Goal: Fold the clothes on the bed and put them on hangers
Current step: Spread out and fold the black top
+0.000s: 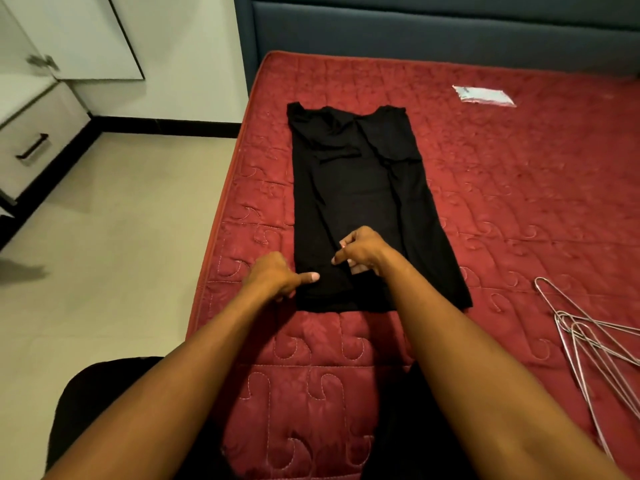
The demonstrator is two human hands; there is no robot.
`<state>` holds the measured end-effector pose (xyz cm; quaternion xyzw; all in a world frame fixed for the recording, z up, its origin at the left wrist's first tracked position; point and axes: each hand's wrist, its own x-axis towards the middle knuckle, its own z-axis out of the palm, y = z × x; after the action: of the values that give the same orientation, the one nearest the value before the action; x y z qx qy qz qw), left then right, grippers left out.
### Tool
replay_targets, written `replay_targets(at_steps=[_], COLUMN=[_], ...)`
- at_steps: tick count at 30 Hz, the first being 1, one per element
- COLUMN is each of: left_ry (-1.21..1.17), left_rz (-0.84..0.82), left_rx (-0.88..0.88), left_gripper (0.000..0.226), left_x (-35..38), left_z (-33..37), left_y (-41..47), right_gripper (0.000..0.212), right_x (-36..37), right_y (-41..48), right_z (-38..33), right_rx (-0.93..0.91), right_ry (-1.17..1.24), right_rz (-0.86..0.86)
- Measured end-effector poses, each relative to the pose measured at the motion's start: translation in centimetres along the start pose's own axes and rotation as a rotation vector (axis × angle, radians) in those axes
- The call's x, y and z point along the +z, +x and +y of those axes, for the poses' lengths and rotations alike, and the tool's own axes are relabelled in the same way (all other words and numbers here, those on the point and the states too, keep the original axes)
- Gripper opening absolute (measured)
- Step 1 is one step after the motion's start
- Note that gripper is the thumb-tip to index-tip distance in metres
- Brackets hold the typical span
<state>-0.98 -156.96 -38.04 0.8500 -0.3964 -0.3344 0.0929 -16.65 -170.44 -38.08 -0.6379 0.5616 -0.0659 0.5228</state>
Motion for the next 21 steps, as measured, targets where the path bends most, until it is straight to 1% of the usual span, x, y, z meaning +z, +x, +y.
replay_targets(at_steps=[2,4,6,8,9,11,13,15,18,20,21], left_ry=[0.015,0.086,0.166,0.186,0.192,0.202,0.280,0.340,0.408,0.480,0.478], left_rz=[0.035,0.031,-0.038,-0.119,-0.119,-0.024,0.130,0.222,0.263,0.278,0.279], left_rx=[0.012,0.034,0.035,0.029,0.030,0.070,0.147,0.232,0.340,0.359,0.363], left_gripper=[0.064,0.059,0.053,0.051,0.052,0.051,0.049,0.045,0.042,0.046,0.046], left_x=[0.0,0.0,-0.4,-1.5,-2.2,-4.3,-6.6,-8.4,-11.0,-12.3,-13.0], left_z=[0.0,0.1,0.6,1.4,1.8,2.8,4.0,5.1,6.9,7.7,8.1], left_y=[0.1,0.5,1.3,2.5,3.3,5.6,9.0,12.9,20.4,25.0,27.7], right_gripper=[0.036,0.031,0.028,0.027,0.025,0.022,0.021,0.023,0.020,0.022,0.026], right_x=[-0.8,-1.3,-1.5,-1.8,-2.1,-2.7,-3.4,-4.1,-5.3,-6.2,-6.7], right_y=[-0.5,-0.9,-0.5,0.8,1.7,3.9,6.8,9.6,16.9,21.4,24.0], right_z=[0.3,0.4,0.4,-0.2,-0.8,-2.2,-3.7,-5.2,-7.5,-8.7,-9.4], right_rx=[0.012,0.055,0.091,0.084,0.072,0.056,0.056,0.050,0.025,0.001,0.000], right_ry=[-0.035,-0.083,-0.107,-0.100,-0.077,0.018,0.136,0.216,0.331,0.369,0.370], right_rz=[0.020,-0.030,-0.073,-0.038,-0.009,0.055,0.119,0.170,0.284,0.436,0.528])
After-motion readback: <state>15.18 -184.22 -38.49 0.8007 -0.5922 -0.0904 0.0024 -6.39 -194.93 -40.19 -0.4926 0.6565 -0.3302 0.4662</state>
